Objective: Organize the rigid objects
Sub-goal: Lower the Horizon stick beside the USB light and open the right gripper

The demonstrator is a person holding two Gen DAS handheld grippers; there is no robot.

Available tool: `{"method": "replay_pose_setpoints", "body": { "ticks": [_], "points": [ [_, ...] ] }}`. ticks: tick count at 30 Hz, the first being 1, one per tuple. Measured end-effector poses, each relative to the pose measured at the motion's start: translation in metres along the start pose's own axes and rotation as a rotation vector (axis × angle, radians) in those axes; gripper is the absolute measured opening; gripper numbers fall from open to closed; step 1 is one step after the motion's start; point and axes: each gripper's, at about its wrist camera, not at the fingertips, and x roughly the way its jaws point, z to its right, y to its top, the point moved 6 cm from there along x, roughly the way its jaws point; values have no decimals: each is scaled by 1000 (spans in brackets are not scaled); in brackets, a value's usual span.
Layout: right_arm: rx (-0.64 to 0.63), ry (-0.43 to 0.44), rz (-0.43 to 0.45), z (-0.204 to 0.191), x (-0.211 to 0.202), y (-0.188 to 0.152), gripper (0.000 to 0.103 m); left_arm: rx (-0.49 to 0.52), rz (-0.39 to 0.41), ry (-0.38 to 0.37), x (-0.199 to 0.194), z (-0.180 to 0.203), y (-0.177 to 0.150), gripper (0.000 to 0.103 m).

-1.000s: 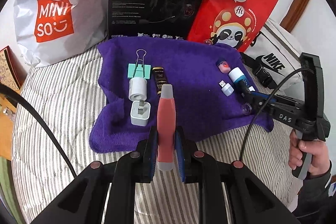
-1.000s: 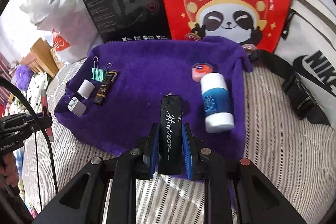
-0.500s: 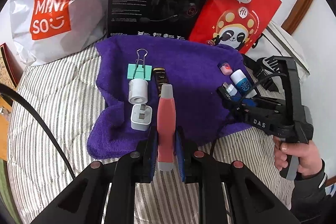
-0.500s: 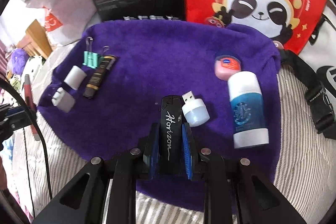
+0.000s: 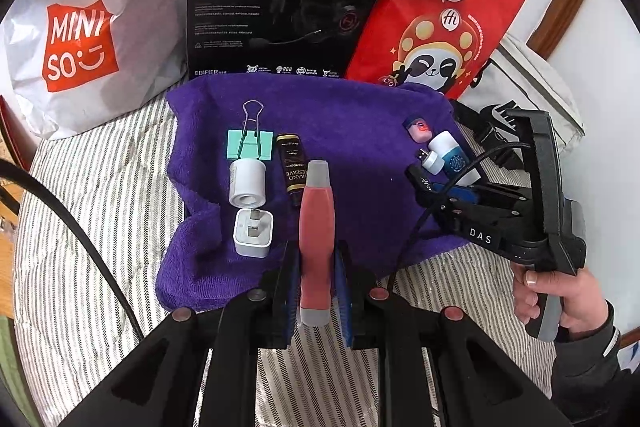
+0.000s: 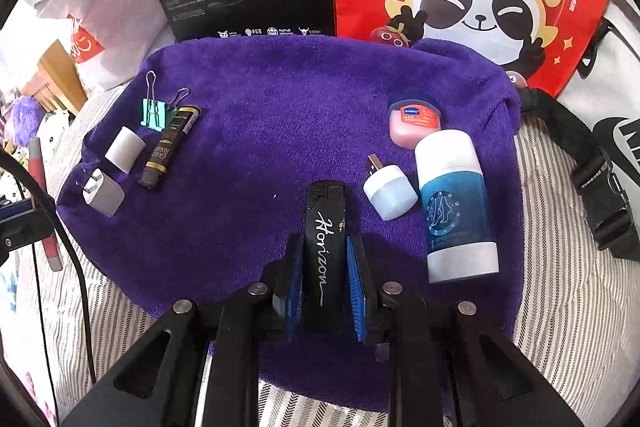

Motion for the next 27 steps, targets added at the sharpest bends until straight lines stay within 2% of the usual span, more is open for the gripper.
{"method": "replay_pose_setpoints", "body": {
  "ticks": [2,4,6,9,14,27],
  "points": [
    [-4,2,2,-1,0,0,23,4,6,-3,-1,1,0,16],
    [3,30,1,-3,-1,0,33,5,4,-5,-1,1,1,16],
    [5,42,-3,-4,-2,-2,39,9,0,1,0,1,1,16],
    [13,39,-11,-6,-1,-2,43,9,-9,8,3,0,1,16],
    [37,43,-29,-6,-2,-3,44,32,-17,11,9,1,3,16],
    [49,22,3,13,-34,-9,49,55,-54,31,33,5,24,16]
  ]
}}
